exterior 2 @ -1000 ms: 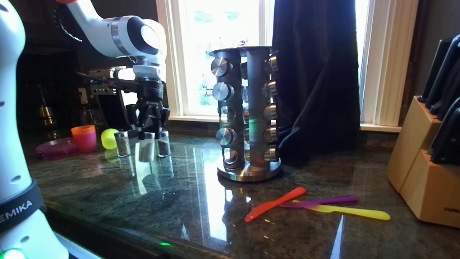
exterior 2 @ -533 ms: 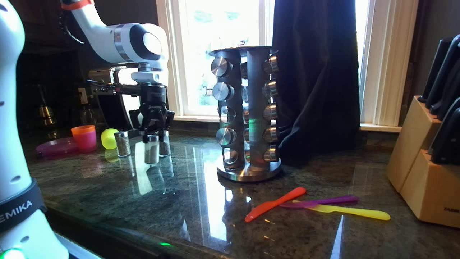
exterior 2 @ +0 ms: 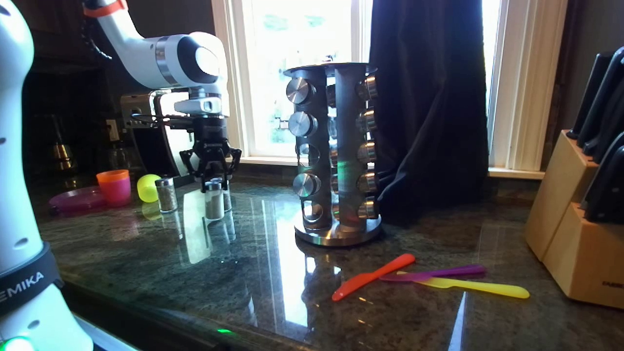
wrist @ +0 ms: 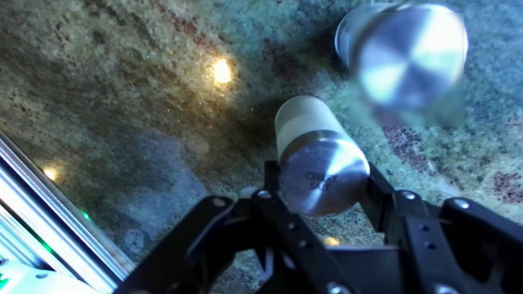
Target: Use the salt container to push the black pepper containers closer to the window and put the salt container in the seasoning rack
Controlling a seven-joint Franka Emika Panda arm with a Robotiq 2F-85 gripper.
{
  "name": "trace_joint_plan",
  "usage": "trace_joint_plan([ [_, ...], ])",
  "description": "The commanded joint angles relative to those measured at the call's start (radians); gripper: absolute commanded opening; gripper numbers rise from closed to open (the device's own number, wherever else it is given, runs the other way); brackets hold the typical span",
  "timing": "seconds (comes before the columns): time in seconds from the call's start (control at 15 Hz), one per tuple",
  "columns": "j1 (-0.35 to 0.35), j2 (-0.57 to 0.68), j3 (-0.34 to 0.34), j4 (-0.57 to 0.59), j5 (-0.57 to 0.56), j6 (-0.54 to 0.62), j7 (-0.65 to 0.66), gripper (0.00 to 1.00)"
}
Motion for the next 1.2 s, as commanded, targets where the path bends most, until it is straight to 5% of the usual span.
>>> trace_joint_plan([
  [0.0,0.008,0.008,0.001,-0.003,-0.043,0.05,0.115,0.25],
  [1.13,0.059,0.13,-0.007,0.055,-0.114,0.285,0.373,0.25],
])
